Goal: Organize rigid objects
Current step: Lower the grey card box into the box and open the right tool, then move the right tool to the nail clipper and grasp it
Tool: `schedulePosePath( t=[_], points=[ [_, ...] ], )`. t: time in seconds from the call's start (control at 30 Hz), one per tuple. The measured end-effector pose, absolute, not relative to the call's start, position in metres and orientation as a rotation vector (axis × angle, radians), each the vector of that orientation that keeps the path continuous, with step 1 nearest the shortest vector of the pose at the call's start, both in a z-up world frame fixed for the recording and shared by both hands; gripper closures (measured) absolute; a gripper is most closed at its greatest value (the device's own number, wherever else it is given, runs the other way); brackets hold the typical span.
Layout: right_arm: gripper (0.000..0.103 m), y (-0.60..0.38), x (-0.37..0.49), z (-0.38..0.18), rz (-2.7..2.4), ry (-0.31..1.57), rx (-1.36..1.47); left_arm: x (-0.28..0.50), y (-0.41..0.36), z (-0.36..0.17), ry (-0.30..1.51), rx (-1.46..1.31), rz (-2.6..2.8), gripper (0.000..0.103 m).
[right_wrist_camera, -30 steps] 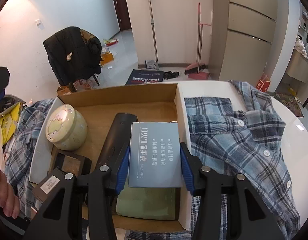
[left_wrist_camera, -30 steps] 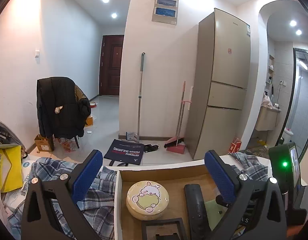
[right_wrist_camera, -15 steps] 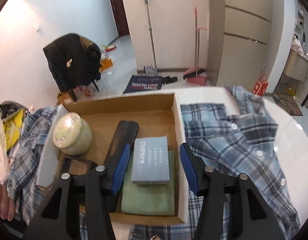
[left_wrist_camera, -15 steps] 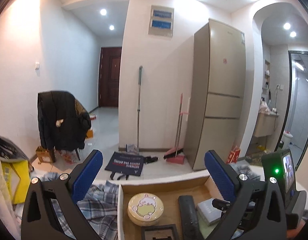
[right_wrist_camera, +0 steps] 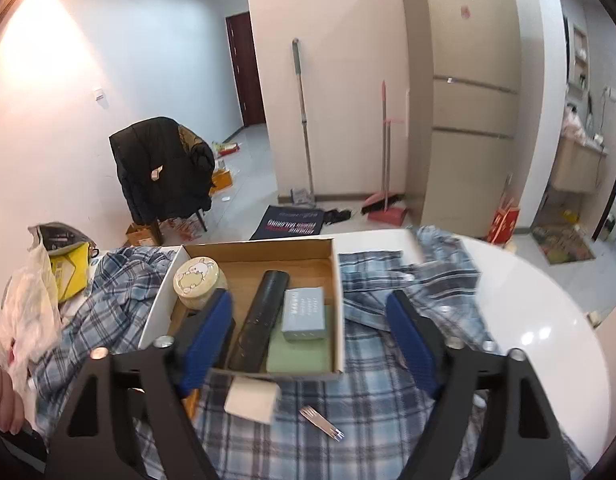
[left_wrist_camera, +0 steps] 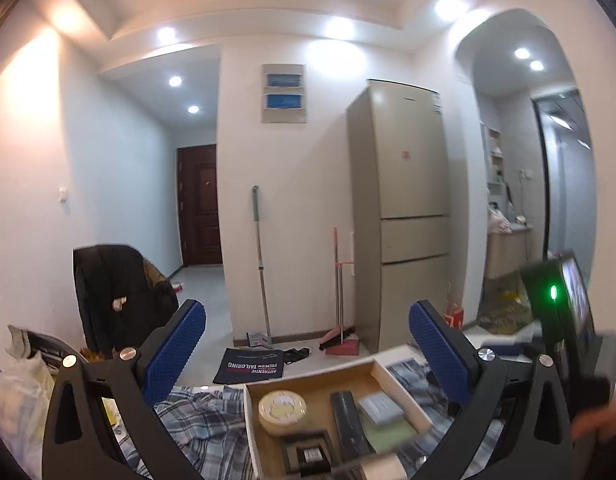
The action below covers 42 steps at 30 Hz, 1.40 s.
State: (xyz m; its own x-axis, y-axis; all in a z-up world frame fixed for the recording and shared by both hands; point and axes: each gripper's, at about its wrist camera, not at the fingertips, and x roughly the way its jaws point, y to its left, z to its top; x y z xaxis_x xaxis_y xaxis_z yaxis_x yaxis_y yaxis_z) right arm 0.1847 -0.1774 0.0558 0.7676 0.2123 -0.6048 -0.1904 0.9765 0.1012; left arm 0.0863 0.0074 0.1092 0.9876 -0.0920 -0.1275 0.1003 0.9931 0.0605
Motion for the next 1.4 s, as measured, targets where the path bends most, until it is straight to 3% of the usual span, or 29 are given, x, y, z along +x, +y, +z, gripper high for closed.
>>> schedulePosePath(
  t=[0.13, 0.3, 0.8, 1.0, 1.27, 1.4],
  points=[
    [0.008, -0.186, 0.156, 0.058, 0.261, 0.552, 0.046, 0.061, -0.002, 0.101, 0.134, 0.065, -0.069, 0.0],
    [0.007, -0.194, 0.134, 0.044, 0.307, 0.486, 0.058, 0.045, -0.004, 0.089, 0.148, 0.003, -0.072, 0.0],
    [0.007, -0.208, 0.146, -0.025, 0.274, 0.566, 0.028, 0.067, 0.004, -0.005, 0.318, -0.071, -0.108, 0.0],
    [0.007, -0.211, 0.143, -0.025, 0.276, 0.574, 0.01, 0.068, 0.012, -0.006, 0.341, -0.086, -0.075, 0.0],
    [0.026, -0.231, 0.153, -0.031, 0.272, 0.624, 0.083, 0.069, 0.037, -0.004, 0.337, -0.15, -0.006, 0.0],
    [0.029, -0.23, 0.154, -0.032, 0.281, 0.641, 0.074, 0.071, 0.033, -0.007, 0.354, -0.136, -0.018, 0.0]
  ],
)
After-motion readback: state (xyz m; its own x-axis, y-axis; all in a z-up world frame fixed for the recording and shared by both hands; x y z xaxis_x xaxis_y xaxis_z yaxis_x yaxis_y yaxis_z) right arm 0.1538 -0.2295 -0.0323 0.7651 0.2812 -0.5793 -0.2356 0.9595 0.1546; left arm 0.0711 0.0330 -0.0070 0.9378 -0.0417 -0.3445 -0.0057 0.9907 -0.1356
